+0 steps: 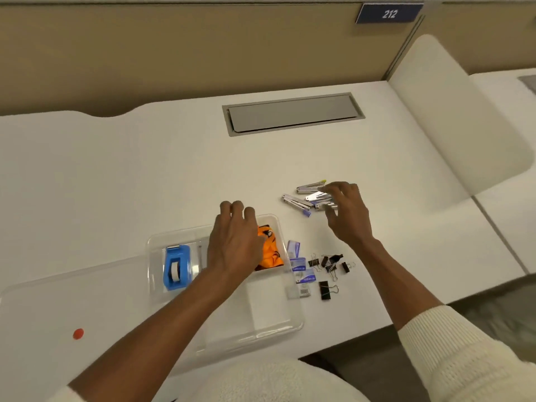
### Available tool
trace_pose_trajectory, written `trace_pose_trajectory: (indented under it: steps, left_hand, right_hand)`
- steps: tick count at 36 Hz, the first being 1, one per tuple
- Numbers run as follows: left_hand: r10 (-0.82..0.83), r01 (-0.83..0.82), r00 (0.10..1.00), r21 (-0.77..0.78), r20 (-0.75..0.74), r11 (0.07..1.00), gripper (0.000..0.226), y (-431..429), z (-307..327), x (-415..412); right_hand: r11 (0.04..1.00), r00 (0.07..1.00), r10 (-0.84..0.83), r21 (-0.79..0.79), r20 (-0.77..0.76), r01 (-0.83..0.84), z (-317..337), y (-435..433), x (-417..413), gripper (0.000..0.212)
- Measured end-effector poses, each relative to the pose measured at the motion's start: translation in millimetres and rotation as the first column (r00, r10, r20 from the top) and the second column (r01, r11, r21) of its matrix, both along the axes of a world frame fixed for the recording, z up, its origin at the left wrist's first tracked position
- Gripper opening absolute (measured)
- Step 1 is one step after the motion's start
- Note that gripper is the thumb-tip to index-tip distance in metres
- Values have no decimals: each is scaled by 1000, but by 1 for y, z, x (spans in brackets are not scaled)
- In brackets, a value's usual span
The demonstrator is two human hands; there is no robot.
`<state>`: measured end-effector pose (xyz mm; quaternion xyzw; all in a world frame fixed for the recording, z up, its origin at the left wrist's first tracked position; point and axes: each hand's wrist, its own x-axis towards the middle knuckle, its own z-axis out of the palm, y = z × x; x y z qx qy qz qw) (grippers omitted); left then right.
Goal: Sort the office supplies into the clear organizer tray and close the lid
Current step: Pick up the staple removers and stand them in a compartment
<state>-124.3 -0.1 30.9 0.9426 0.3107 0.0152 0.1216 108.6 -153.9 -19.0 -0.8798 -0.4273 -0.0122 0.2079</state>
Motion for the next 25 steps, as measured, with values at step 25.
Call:
trace_pose_trajectory:
  steps: [25]
  left_hand:
    - [-593,603,783,-6,-186,798,86,31,-82,191]
  right_hand:
    - [960,996,78,-268,-41,-86,-41,-23,65,46]
